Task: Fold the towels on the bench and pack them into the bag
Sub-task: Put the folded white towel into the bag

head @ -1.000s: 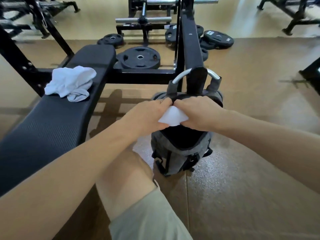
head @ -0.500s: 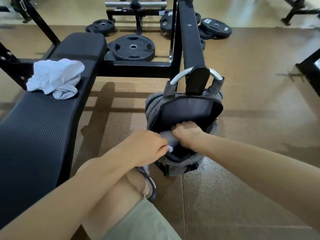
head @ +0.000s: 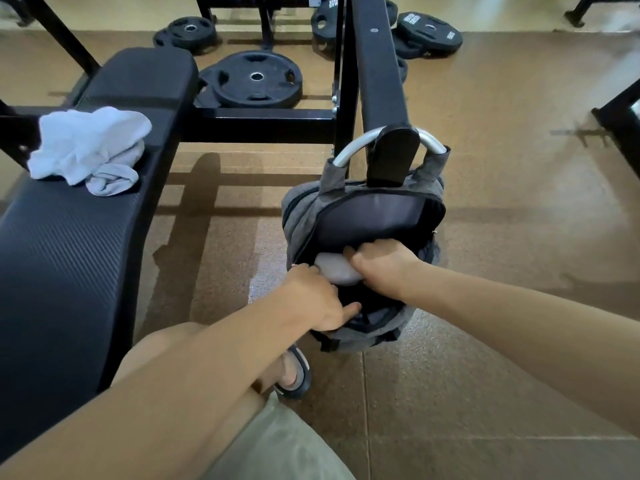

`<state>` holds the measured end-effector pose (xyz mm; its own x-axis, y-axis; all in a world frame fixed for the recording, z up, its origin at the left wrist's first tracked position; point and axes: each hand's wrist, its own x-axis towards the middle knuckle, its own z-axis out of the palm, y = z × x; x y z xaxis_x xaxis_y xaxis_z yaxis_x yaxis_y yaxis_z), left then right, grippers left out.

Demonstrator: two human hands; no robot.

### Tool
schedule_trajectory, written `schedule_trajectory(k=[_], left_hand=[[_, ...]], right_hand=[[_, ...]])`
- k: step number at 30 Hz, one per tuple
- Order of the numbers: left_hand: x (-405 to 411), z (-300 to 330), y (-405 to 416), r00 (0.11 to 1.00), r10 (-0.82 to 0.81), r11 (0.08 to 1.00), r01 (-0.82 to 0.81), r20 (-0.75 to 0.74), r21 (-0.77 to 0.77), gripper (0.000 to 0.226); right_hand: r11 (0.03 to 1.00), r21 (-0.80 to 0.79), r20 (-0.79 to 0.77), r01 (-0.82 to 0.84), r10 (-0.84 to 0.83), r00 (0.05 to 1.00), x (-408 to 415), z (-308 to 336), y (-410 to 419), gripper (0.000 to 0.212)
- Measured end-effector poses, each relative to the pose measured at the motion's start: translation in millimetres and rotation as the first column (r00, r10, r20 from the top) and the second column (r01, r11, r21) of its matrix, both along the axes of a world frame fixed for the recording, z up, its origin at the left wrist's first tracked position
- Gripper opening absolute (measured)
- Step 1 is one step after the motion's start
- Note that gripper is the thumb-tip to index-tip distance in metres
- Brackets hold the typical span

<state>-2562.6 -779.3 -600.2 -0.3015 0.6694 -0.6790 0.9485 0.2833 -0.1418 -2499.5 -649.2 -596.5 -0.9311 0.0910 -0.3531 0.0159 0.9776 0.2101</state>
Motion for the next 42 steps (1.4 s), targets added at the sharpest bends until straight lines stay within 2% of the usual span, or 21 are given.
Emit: schedule_trajectory(k=[6,9,11,14,18,22,26,29,32,37,42], left_hand=[[0.7,-0.3,-16.6,0.996,-0.028,1.000,0.028,-0.086,-0.011,0.082],[-3.2,1.8,-21.0,0.996,-0.044,0.999,0.044,-0.082,0.008,0.081],[-9.6,3.8,-26.2,0.996,-0.057,0.996,0.062,-0.067,0.065,0.079],[-26.3,11.7,-35.4,0.994,-0.095,0.967,0.104,-0.052,0.233,0.074],[-48.7,37.7,-49.2,0.996,-0.016,0.929,-0.017,0.087,0.369,0.066],[-66.0,70.6,-62.6,0.965,0.111,0.895,-0.200,0.236,0.399,0.041],[-104.9,92.7,-101.6,0.943,0.254,0.844,-0.324,0.213,0.427,0.037],[-140.0,96.4,-150.5,0.892,0.404,0.760,-0.451,0.203,0.467,0.034],[-167.2,89.4,-197.9,0.829,0.541,0.692,-0.534,0.141,0.485,0.045],[-199.7,64.3,-253.6,0.739,0.668,0.647,-0.637,0.091,0.419,0.071],[-235.2,36.2,-284.6,0.647,0.754,0.576,-0.734,0.113,0.359,0.087]], right_hand=[[1.000,0.021,0.082,-0.009,0.007,0.997,-16.8,-14.5,-13.6,0.038],[0.998,0.054,0.150,0.016,-0.023,0.988,-21.8,-18.4,-18.8,0.042],[0.997,0.068,0.182,0.043,-0.054,0.982,-22.2,-20.6,-18.7,0.044],[0.994,0.062,0.194,0.095,-0.105,0.975,-20.3,-17.5,-14.5,0.049],[0.993,0.010,0.189,0.120,-0.120,0.975,-13.4,10.0,-16.0,0.044],[0.995,-0.095,0.072,0.043,-0.037,0.997,-16.9,56.6,-33.4,0.030],[0.962,-0.268,-0.162,-0.051,0.007,0.987,-53.2,95.0,-63.6,0.024],[0.925,-0.357,-0.295,-0.130,0.021,0.955,-95.0,101.2,-99.5,0.026],[0.884,-0.443,-0.288,-0.148,0.016,0.957,-150.3,88.9,-134.3,0.033],[0.812,-0.575,-0.235,-0.104,-0.042,0.971,-242.9,54.3,-182.8,0.059],[0.816,-0.574,-0.255,-0.069,-0.098,0.962,-322.0,18.7,-216.5,0.080]])
